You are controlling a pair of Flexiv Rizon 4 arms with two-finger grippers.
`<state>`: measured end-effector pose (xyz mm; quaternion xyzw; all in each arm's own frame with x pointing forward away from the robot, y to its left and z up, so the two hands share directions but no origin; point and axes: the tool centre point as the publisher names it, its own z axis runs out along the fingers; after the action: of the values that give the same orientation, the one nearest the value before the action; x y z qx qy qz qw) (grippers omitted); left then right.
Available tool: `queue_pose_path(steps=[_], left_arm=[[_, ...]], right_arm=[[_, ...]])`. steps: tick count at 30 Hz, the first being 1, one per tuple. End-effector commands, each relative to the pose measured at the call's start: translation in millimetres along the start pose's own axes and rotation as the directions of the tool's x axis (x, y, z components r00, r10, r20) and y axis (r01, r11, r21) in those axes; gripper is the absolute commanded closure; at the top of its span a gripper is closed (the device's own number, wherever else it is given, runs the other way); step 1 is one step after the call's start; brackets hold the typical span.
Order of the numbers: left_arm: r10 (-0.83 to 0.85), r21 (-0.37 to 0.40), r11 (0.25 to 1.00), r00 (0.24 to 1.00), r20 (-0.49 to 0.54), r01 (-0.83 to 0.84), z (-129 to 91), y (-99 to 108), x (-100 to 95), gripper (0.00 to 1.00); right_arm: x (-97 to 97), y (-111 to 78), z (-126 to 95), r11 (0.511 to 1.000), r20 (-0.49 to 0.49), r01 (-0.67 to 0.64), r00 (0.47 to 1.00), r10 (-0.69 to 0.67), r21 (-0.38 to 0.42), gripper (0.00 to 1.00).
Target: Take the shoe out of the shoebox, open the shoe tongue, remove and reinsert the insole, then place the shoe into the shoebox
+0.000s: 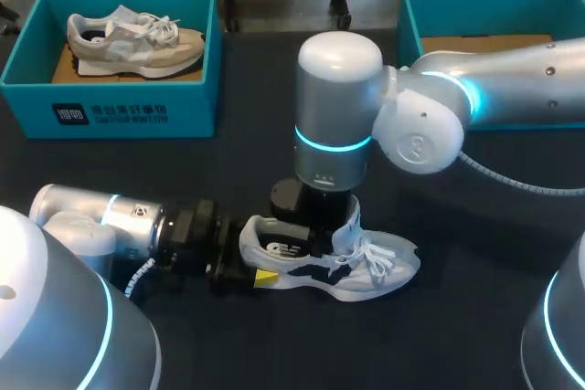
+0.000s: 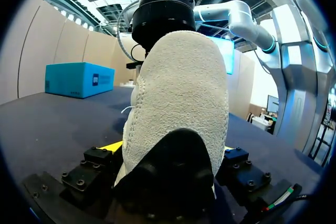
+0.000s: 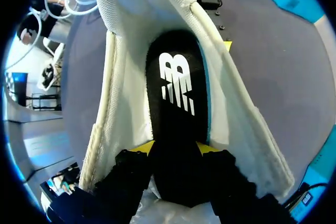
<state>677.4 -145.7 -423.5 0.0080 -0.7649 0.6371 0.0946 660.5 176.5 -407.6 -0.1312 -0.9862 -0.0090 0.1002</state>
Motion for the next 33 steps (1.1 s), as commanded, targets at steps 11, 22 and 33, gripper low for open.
queue_pose_path(steps=[11,22,33], left_arm=[[-0.001,-0.001,1.000,1.000,0.004,0.001,-1.0,1.5,0.7,1.00],[-0.001,-0.001,1.000,1.000,0.004,0.001,-1.0,1.5,0.7,1.00],[-0.001,-0.001,1.000,1.000,0.004,0.001,-1.0,1.5,0.7,1.00]], right_arm=[[32.1,5.5,26.3,0.997,-0.039,0.010,0.999,-0.013,-0.073,1.00],[39.5,2.4,-10.1,0.972,0.056,0.021,0.998,-0.008,-0.235,1.00],[34.6,-1.2,-32.6,0.926,0.138,0.025,0.990,0.030,-0.377,1.00]])
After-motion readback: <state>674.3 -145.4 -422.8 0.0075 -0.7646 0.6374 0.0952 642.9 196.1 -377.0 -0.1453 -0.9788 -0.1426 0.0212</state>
